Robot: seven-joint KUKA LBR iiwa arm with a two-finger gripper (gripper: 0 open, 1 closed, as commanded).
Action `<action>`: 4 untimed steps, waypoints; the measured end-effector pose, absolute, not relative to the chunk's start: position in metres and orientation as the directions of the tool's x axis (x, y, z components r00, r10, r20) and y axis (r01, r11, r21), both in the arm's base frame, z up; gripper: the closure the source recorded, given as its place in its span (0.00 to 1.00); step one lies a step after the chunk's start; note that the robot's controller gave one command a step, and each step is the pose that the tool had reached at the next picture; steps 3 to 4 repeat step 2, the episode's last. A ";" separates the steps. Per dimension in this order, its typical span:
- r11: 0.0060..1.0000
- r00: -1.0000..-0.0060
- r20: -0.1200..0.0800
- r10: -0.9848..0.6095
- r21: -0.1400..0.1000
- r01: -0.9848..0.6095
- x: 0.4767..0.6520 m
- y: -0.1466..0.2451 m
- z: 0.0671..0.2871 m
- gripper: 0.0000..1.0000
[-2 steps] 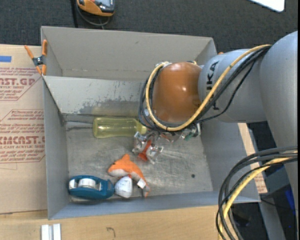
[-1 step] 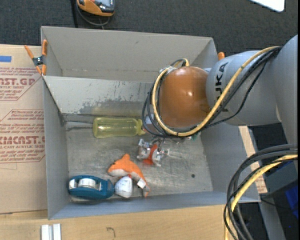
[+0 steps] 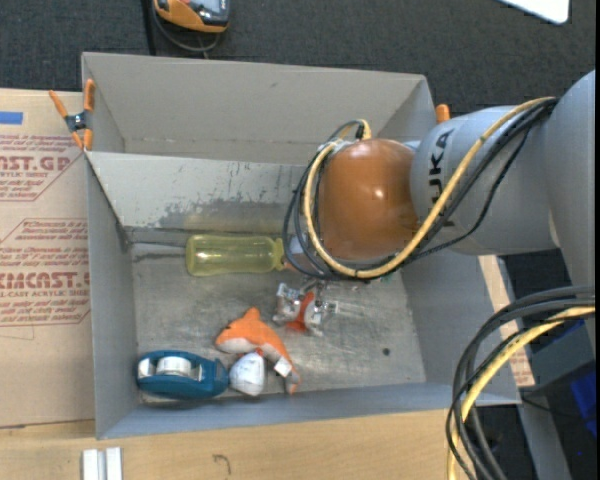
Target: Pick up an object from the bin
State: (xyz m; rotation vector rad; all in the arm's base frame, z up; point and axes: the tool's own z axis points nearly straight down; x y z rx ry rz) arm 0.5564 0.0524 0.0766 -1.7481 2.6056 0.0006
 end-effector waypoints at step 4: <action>0.402 -0.402 0.000 -0.916 0.005 -0.916 0.562 0.055 0.100 1.00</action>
Offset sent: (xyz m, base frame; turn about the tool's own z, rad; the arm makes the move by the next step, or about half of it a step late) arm 0.0075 0.0094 0.0573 -0.0079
